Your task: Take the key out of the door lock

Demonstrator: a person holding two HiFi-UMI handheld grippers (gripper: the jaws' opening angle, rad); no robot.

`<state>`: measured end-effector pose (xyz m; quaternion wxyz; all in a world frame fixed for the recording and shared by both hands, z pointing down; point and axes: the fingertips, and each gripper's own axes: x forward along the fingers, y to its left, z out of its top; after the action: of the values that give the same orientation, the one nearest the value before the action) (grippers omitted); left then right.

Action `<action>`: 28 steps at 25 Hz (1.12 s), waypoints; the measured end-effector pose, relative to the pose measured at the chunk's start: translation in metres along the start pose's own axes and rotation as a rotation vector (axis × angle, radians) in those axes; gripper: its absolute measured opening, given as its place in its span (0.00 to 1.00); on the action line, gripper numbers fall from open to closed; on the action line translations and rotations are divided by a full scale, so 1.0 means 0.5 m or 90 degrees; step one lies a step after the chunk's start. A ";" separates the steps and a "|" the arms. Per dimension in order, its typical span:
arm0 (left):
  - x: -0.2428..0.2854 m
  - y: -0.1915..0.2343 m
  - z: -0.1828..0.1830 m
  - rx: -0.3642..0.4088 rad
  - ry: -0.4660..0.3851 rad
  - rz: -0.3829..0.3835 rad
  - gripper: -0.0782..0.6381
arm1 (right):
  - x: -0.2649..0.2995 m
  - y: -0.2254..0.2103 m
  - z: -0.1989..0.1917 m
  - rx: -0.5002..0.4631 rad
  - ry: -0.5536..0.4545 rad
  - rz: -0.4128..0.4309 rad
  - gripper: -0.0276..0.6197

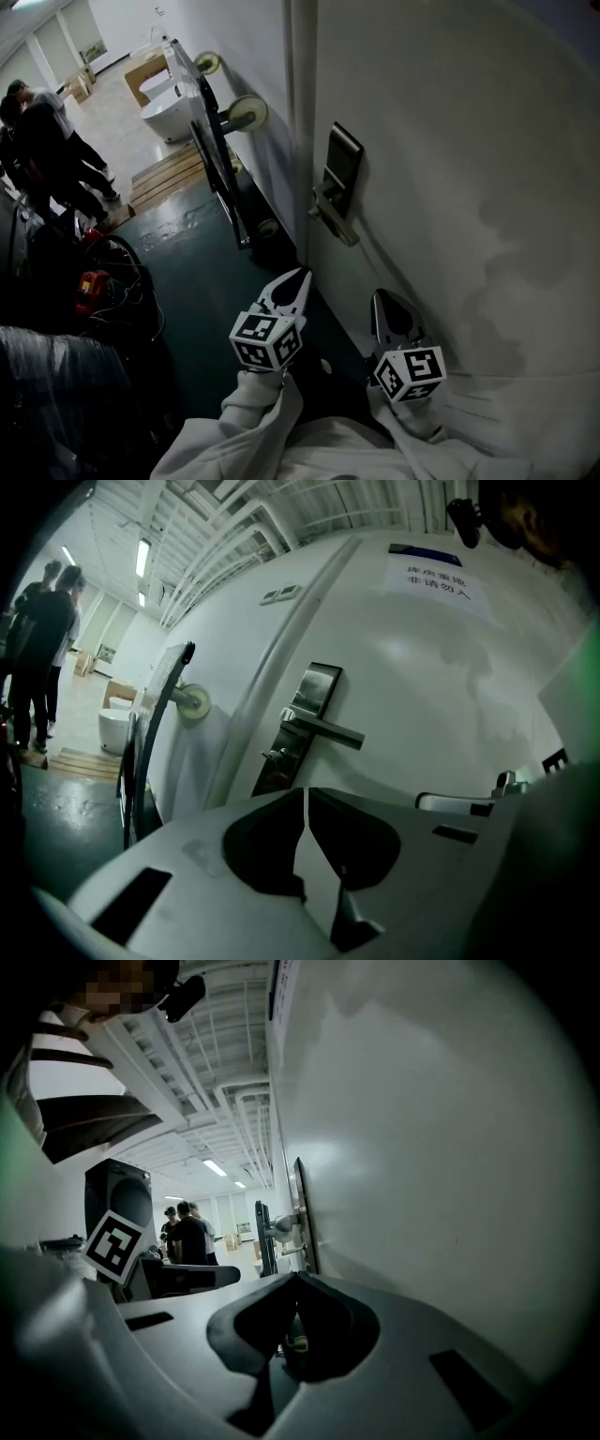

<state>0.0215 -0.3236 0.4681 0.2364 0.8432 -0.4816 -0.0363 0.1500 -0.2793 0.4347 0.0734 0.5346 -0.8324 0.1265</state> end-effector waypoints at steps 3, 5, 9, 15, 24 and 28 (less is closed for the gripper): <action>0.021 0.014 0.012 -0.043 -0.002 -0.014 0.14 | 0.009 0.001 0.005 0.004 0.000 -0.009 0.12; 0.036 0.023 0.015 -0.078 0.003 -0.026 0.14 | 0.016 0.003 0.008 0.005 0.003 -0.017 0.12; 0.059 0.042 0.017 -0.155 0.018 -0.044 0.14 | 0.028 0.011 0.014 0.005 0.011 -0.029 0.12; 0.090 0.071 0.027 -0.265 0.031 -0.083 0.15 | 0.055 0.021 0.014 0.025 0.019 -0.040 0.12; 0.149 0.107 0.050 -0.420 0.019 -0.139 0.28 | 0.083 0.018 0.004 0.039 0.033 -0.069 0.12; 0.173 0.118 0.048 -0.496 0.026 -0.161 0.29 | 0.093 0.012 0.008 0.051 0.027 -0.088 0.12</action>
<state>0.0139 -0.4292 0.4869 0.5412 0.7439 -0.3193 -0.2276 0.1253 -0.3188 0.4419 0.0784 0.5907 -0.7858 0.1653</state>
